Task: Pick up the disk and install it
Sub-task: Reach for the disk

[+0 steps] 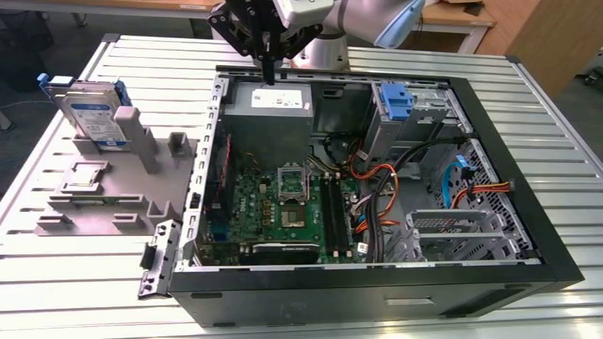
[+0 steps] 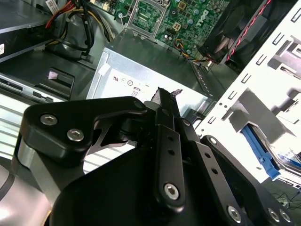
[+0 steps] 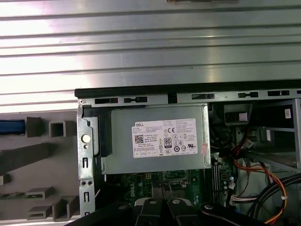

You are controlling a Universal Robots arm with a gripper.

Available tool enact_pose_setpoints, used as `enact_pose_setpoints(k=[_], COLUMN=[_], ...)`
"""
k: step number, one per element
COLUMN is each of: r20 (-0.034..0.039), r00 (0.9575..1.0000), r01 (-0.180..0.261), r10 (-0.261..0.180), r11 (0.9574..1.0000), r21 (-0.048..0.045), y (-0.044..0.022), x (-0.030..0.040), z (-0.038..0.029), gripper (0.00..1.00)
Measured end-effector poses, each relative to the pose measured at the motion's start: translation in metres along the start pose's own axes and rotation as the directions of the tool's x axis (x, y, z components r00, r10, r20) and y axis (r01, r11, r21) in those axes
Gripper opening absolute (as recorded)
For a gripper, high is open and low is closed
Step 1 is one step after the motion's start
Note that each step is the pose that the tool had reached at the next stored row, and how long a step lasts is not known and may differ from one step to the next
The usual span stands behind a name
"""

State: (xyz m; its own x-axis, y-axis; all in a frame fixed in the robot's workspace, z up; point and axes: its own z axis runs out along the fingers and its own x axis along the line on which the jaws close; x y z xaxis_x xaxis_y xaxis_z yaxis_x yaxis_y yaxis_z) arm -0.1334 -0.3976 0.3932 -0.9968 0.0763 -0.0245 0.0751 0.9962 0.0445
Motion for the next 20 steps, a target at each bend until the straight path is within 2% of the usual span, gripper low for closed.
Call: enact_pose_setpoints(k=[20], r20=[-0.0001], r00=[1.0000], r01=[0.000], r10=[0.000], r11=[1.0000], r21=[0.0001], y=[-0.0006], x=[0.0074], z=[-0.0002], gripper=[0.10])
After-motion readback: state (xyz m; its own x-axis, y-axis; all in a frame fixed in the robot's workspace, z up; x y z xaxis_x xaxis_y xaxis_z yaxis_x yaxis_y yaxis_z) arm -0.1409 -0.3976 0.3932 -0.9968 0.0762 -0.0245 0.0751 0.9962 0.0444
